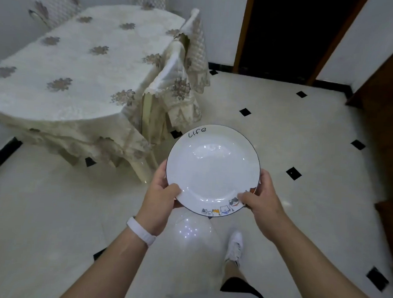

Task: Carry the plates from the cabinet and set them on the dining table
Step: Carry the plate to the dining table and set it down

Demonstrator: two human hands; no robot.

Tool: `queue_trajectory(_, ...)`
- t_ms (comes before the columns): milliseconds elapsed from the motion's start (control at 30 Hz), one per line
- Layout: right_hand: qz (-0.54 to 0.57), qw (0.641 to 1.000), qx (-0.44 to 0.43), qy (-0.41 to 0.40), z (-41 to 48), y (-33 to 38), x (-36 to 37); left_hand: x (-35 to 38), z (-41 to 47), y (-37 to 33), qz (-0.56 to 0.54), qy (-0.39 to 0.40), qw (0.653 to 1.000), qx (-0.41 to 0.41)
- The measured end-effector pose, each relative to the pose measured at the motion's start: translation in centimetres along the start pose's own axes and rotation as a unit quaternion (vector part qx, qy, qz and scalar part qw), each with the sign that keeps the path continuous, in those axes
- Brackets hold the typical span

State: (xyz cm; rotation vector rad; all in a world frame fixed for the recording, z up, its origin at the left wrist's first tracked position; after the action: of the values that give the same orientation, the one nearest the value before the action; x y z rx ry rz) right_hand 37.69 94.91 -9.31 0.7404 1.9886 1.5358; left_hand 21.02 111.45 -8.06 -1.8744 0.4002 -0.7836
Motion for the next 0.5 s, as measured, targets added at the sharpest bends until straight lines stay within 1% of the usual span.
queue_trajectory(200, 0.027, 0.999, 0.013, 0.029, 8.9, 1.2, -6.3, 6.8, 8.4, 0.2, 0.019, -0.019, 1.000, -0.007)
queue_trajectory(367, 0.010, 0.999, 0.012, 0.034, 14.8, 3.4, -12.8, 13.9, 14.5, -0.7, 0.027, -0.019, 0.999, -0.001)
queue_trajectory(500, 0.009, 1.000, 0.005, 0.028, 18.8, 4.8, -16.3, 17.9, 18.7, -1.5, 0.032, -0.023, 0.999, 0.006)
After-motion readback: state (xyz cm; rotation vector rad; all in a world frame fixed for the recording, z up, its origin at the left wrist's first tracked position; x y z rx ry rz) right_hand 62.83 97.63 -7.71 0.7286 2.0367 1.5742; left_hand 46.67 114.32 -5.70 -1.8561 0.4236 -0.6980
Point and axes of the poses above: each hand's wrist, its own z-axis towards the middle knuckle, its own x-axis out of the palm, y = z × x, the point moved 8 cm from there along z, towards the middle knuckle, and after that the axes turned 8 degrees about -z, right-handed, at the moved point
